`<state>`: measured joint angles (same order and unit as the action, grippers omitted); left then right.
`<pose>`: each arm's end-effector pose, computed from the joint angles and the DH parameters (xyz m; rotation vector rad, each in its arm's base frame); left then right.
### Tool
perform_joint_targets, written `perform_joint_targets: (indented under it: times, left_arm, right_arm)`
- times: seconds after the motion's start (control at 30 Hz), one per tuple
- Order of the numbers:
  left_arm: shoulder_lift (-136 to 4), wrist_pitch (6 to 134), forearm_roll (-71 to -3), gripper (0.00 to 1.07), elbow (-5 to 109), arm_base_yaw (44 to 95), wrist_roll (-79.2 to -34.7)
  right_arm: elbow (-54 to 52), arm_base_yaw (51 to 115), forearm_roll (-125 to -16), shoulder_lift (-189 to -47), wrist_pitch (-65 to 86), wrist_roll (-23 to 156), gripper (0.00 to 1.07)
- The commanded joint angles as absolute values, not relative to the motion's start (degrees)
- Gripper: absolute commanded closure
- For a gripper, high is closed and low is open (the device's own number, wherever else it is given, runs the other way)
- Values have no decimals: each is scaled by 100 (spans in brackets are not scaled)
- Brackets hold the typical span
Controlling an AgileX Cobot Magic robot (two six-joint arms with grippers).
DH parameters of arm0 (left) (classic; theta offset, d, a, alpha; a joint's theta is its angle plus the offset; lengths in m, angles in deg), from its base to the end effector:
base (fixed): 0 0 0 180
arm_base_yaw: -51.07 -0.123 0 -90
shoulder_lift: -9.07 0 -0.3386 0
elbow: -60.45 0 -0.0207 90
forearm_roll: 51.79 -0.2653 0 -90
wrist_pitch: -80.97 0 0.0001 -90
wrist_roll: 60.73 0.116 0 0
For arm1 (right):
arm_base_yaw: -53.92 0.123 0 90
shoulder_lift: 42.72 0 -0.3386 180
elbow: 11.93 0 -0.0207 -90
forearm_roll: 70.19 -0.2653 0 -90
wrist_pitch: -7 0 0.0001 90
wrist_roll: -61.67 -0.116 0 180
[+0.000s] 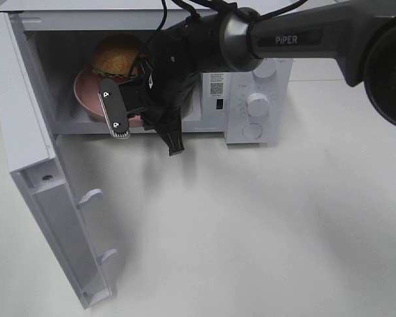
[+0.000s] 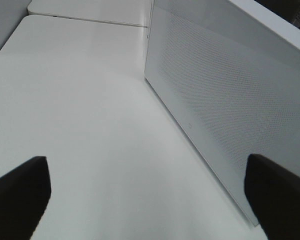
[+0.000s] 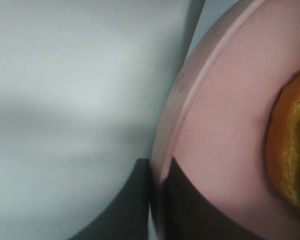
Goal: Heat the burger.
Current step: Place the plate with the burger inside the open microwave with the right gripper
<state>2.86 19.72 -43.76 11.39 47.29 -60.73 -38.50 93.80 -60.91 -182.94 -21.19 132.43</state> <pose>-0.0262 -0.0160 0.2767 -0.0582 2.0272 -0.1257 0.4534 0.3673 0.1616 -2.1410 1.3040 -0.3826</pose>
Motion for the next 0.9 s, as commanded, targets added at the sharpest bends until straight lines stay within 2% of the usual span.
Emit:
perform_joint_targets:
  times: [0.03,0.37,0.53,0.57,0.67,0.73,0.9]
  left_arm:
    - [378,2018,-4376,9,1139,4700,-6073]
    - [378,2018,-4376,9,1139,4700,-6073]
    - [378,2018,-4376,9,1139,4700,-6073]
    - [378,2018,-4376,9,1139,4700,-6073]
    - [378,2018,-4376,9,1139,4700,-6073]
    - [378,2018,-4376,9,1139,4700,-6073]
    - [378,2018,-4376,9,1139,4700,-6073]
  right_arm:
    - [-3965,9334,-6028,-18265,-1770,13209,107]
    - [-3965,9271,-5931,-18265,-1649,13209,103]
    - [-3965,9271,-5868,-18265,-1632,13209,94]
    - [-3965,9271,-5868,-18265,-1627,13209,89]
    - [-3965,9271,-5868,-18265,-1627,13209,86]
    - [-3965,9271,-5873,-18265,-1649,13192,75]
    - [-3965,9271,-5908,-18265,-1667,12991,71]
